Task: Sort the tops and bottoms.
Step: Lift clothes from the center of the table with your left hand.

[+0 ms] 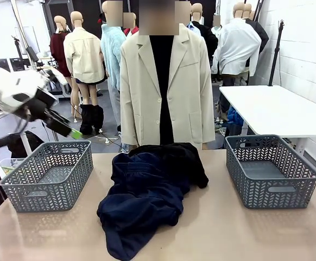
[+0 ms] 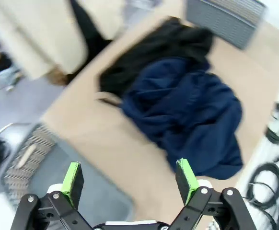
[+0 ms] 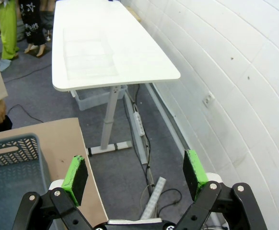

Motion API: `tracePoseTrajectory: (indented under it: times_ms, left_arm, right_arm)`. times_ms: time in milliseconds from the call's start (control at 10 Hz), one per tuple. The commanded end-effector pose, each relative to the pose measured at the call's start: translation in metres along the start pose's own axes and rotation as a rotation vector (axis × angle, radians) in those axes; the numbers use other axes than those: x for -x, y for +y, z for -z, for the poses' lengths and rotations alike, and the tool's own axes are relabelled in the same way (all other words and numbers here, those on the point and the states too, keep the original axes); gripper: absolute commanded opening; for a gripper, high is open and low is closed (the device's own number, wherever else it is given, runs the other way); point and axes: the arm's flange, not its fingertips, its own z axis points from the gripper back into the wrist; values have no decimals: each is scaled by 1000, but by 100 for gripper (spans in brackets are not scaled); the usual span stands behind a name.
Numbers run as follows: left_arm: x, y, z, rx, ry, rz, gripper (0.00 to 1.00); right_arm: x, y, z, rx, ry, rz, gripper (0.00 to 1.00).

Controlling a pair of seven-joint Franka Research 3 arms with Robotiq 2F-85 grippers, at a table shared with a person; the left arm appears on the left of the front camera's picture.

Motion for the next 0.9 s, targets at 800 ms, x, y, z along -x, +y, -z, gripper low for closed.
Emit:
tracePoseTrajectory:
  times_ms: [800]
  left_arm:
    - [-21,13,136,522,201,296,100]
  right_arm:
    - [0,-1,0,2,-4,-2,100]
